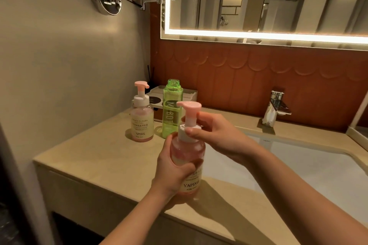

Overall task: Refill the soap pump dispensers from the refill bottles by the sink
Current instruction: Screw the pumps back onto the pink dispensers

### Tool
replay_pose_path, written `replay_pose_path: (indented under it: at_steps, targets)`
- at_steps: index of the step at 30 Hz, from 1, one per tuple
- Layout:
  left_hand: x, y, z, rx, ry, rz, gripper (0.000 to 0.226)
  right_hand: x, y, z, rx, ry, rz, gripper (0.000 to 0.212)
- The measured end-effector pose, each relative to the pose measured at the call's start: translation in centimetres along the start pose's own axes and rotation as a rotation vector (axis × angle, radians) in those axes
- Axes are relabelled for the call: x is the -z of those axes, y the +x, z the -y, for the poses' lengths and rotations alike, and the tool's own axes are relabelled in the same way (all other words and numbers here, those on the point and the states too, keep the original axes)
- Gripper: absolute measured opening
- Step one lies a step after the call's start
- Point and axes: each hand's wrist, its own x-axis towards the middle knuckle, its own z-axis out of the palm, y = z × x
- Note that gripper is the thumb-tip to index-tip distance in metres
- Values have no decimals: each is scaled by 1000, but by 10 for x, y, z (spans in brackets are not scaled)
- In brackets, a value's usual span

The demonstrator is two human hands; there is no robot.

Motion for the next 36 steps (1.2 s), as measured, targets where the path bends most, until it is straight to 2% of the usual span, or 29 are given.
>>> replay_pose_path:
  at_steps: [5,8,11,14,17,20,22,23,27,29,31,33,35,36]
  targets:
    - [0,0,1,-12,7,1,72,6,2,4,20,-138,11,24]
    - [0,0,2,-9,17,10,73,2,12,4,24,-212,-79,39]
    - [-1,1,2,2,14,21,78,-16,19,-3,-35,-154,-95,47]
    - [0,2,4,-8,10,5,78,-26,14,-3,-29,-23,-68,33]
    - [1,1,4,-26,31,22,73,-16,3,-6,-83,128,43,23]
    - [1,1,2,-25,34,48,74,-4,-7,-11,-68,100,111,18]
    - [1,1,0,-33,33,54,77,1,-8,-9,-4,19,47,18]
    - [0,1,1,-34,31,53,78,3,-6,-7,20,-26,-8,21]
    - [1,1,4,-11,3,33,78,-14,15,-6,-10,-267,-185,62]
    - [1,3,3,-11,1,26,77,-25,21,-11,-9,-368,-219,61]
    - [0,3,2,-13,2,37,78,-26,19,-13,18,-281,-169,45]
    - [0,3,1,-14,9,41,80,-18,7,-7,-36,-15,6,19]
    - [1,1,1,-8,3,40,77,-6,-5,-9,-80,111,150,18]
    - [1,1,1,-6,5,42,75,-2,-9,-10,-51,99,167,19]
